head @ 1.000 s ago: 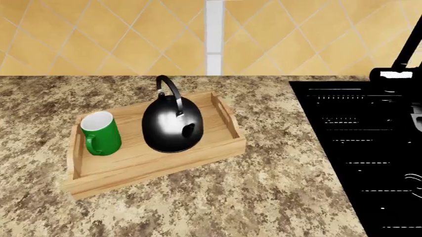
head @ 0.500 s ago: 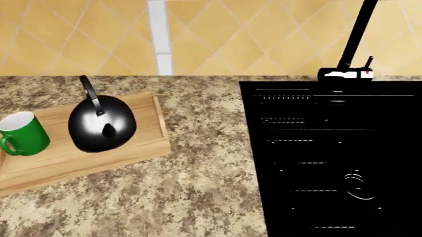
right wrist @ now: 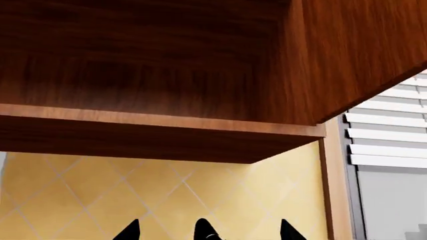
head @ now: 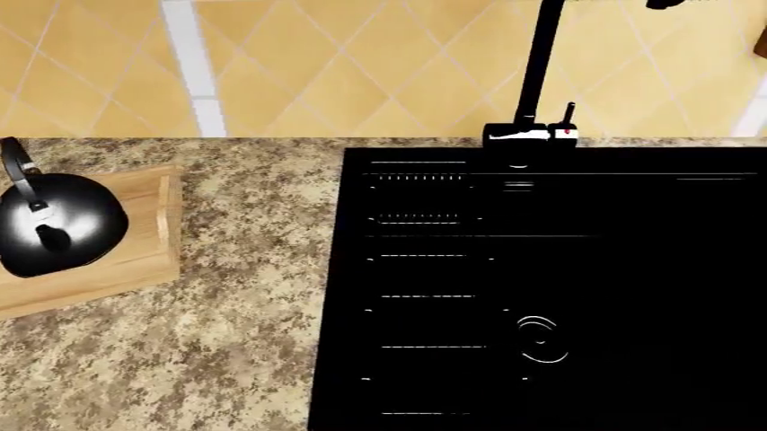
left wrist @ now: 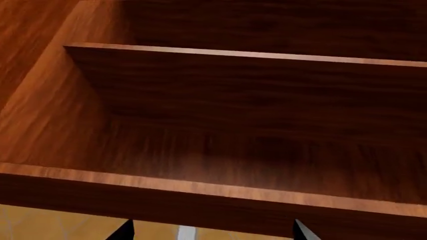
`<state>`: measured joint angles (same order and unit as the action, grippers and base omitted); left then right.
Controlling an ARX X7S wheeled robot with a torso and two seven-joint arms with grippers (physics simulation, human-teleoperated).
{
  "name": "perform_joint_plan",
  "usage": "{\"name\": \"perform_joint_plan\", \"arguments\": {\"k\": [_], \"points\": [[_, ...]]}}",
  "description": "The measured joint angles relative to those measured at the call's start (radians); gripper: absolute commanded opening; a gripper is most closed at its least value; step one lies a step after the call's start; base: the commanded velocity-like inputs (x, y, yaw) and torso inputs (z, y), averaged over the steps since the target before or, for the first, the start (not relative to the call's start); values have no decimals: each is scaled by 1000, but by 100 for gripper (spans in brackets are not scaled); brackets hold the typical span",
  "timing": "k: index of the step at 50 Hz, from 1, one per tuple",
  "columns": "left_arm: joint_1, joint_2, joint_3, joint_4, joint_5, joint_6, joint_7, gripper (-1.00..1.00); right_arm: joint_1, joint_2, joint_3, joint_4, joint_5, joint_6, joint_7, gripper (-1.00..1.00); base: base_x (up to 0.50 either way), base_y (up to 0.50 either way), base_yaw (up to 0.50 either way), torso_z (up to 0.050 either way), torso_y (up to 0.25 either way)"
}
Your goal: Pick the kettle from the counter and place it on the tray. Then pick the mug from the cabinet and place it on the tray. Then close the cabinet doors.
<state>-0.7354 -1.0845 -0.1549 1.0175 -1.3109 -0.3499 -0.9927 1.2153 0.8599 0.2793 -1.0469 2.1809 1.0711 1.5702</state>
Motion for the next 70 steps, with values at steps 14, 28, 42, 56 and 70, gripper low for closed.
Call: {"name": "perform_joint_plan", "arguments": {"k": [14,28,42,56,70], "points": [[30,6,-4,-2,19,10,8,100,-16,-11,22,0,1,16,0,100,-1,-500,0,0,0],[50,11,-2,-2,33,18,10,100,-22,-12,32,0,3,22,0,100,-1,-500,0,0,0],[70,14,-2,-5,44,27,16,100,21,47,-48,1,-21,-19,0,100,0,-179,0,0,0],[84,9,-9,-10,44,37,21,100,657,289,-749,125,-106,-165,0,100,0,0,0,0,0],[87,0,-18,-13,33,48,20,100,1020,214,-900,383,-228,70,-10,100,0,0,0,0,0]]}}
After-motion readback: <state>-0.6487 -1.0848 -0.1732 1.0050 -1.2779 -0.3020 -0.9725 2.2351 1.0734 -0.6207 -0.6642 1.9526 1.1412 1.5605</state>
